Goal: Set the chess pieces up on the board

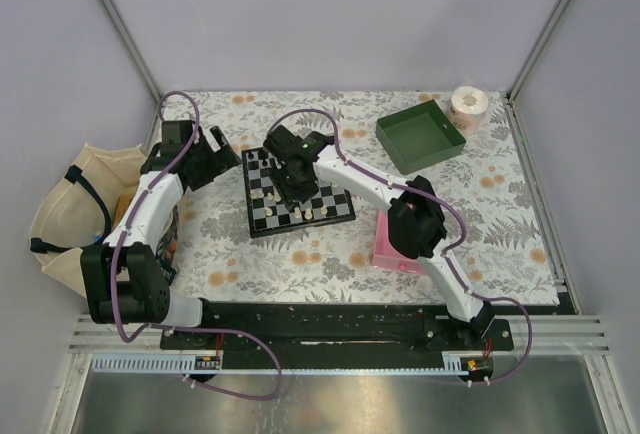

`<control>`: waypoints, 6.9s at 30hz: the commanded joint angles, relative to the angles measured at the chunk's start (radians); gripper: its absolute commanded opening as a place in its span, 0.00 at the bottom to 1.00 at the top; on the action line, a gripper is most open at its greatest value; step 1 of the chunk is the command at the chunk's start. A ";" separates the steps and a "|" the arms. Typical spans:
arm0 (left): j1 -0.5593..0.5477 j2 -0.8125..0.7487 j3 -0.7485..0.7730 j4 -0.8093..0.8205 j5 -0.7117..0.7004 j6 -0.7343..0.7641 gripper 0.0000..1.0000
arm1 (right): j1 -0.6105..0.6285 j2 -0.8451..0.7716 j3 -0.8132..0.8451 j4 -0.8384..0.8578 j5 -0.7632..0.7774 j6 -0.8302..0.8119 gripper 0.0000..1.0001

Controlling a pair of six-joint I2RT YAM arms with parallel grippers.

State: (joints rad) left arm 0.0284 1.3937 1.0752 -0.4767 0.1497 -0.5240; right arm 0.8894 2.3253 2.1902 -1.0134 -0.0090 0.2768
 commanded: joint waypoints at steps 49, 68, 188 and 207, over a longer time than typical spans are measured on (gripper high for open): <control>0.013 -0.024 -0.004 0.038 0.024 -0.002 0.99 | 0.011 0.048 0.075 -0.033 -0.022 -0.016 0.22; 0.011 -0.012 -0.003 0.046 0.044 -0.008 0.99 | 0.031 0.028 0.045 -0.054 0.038 -0.019 0.19; 0.013 -0.007 -0.006 0.066 0.111 -0.019 0.99 | -0.107 -0.153 -0.323 0.076 0.089 0.397 0.52; 0.013 -0.007 -0.008 0.062 0.108 -0.018 0.99 | -0.113 -0.147 -0.336 0.081 0.121 0.375 0.24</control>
State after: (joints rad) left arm 0.0360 1.3968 1.0706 -0.4541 0.2398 -0.5354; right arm 0.7784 2.1914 1.8431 -0.9398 0.0883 0.6590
